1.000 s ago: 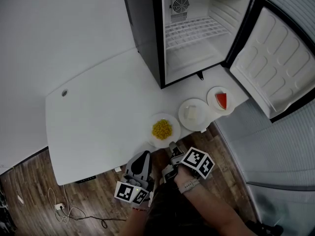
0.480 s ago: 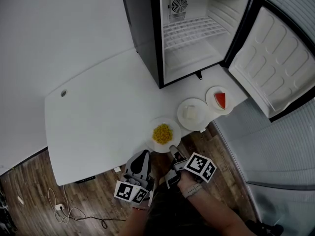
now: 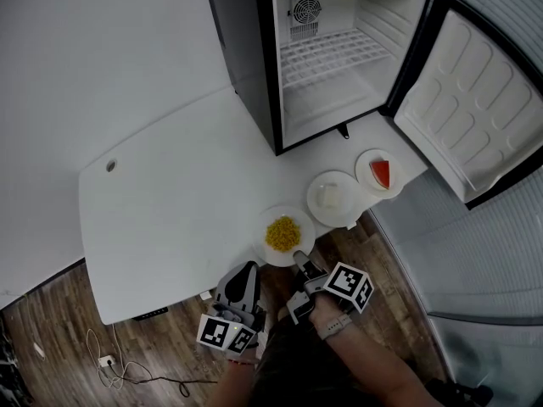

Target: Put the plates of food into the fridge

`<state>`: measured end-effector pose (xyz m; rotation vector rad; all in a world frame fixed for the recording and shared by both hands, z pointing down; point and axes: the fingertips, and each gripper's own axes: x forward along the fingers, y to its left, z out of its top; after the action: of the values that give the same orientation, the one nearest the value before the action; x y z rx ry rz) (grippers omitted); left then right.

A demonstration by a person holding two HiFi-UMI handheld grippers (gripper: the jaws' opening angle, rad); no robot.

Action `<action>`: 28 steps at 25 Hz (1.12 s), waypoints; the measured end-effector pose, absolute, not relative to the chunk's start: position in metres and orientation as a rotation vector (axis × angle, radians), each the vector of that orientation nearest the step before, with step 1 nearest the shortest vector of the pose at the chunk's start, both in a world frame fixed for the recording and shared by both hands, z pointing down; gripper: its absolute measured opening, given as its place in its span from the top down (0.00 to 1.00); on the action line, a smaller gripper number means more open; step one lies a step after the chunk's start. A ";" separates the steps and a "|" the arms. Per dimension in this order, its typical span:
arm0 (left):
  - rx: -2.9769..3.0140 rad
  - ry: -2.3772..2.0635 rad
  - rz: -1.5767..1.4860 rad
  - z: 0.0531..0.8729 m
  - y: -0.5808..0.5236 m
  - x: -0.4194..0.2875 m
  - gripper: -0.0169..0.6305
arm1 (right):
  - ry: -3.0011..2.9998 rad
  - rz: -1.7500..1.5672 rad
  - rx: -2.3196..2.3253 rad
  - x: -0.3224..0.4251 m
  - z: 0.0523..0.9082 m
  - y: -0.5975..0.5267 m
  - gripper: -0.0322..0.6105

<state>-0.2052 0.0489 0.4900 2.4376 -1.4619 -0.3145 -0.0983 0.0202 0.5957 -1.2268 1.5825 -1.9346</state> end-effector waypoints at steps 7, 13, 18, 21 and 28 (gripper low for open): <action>2.479 -1.431 -0.316 0.479 0.039 -0.206 0.96 | 1.550 -1.918 -1.193 -0.095 0.586 0.021 0.93; 2.516 -1.430 -0.340 0.457 0.019 -0.210 0.96 | 1.547 -1.849 -1.205 -0.085 0.558 0.010 0.93; 2.567 -1.419 -0.348 0.433 -0.004 -0.207 0.96 | 1.564 -1.768 -1.230 -0.071 0.533 -0.007 0.93; 2.579 -1.417 -0.355 0.422 -0.019 -0.202 0.96 | 1.571 -1.738 -1.249 -0.060 0.522 -0.017 0.93; 2.550 -1.425 -0.413 0.412 -0.057 -0.191 0.96 | 1.564 -1.706 -1.264 -0.036 0.510 -0.046 0.93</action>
<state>-0.1913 -0.0574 0.4118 2.5497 -1.4250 -0.4127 -0.0360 -0.0456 0.5103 -1.2644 1.5637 -1.7058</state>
